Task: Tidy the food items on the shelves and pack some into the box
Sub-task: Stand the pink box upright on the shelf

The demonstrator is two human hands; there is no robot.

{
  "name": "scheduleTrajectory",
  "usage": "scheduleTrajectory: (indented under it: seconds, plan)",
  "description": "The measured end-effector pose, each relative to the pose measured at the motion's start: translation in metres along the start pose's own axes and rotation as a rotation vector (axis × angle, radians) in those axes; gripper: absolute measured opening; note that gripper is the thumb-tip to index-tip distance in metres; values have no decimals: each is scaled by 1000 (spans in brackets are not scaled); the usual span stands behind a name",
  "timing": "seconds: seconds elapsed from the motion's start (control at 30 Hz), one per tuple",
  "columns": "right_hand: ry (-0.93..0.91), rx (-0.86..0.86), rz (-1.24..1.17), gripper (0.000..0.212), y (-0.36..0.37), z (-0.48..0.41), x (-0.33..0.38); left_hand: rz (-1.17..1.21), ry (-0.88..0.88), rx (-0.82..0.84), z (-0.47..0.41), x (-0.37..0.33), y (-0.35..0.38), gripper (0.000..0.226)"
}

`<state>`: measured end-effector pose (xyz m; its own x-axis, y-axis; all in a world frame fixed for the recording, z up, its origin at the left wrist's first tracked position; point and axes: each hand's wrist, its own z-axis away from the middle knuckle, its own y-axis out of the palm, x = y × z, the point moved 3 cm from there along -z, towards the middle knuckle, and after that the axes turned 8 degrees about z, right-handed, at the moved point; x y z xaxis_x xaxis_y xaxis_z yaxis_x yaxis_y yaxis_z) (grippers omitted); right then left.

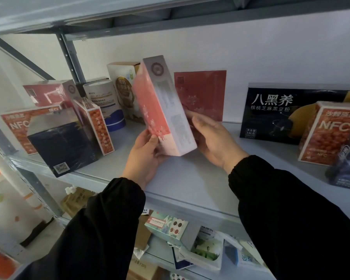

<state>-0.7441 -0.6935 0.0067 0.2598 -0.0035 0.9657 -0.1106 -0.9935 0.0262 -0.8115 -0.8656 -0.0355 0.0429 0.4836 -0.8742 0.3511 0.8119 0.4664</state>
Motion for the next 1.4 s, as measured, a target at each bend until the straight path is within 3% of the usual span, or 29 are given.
scheduleTrajectory:
  seconds: [0.13, 0.5, 0.6, 0.63, 0.8, 0.9, 1.0, 1.17, 1.27, 1.4]
  plan:
    - [-16, 57, 27, 39, 5, 2, 0, 37, -61, -17, 1, 0, 2, 38]
    - [-62, 54, 47, 35, 5, 3, 2, 34, -59, -45, -3, 3, -1, 39]
    - [-65, 35, 73, 24, 2, 1, 1, 50, -25, -65, -3, 2, 0, 37]
    - [-63, 38, 95, 25, 2, 1, 1, 49, -6, -78, -2, 1, 0, 36]
    - [-85, 40, 379, 75, 0, 1, -4, 17, 69, -166, -1, 1, -1, 41]
    - [-84, -26, 542, 76, -3, 1, -6, -49, 100, -183, -1, 1, 1, 41]
    - [-62, -73, 614, 61, -8, 1, -10, -106, 129, -177, -1, 1, 2, 45]
    - [-17, -218, 637, 49, -24, -2, -11, -346, 171, -102, 0, 2, 3, 49]
    - [21, -292, 653, 60, -38, -2, -14, -498, 118, 9, 2, 6, 7, 58]
    - [26, -375, 659, 76, -51, -4, -20, -1004, 181, 2, 10, 13, 21, 59]
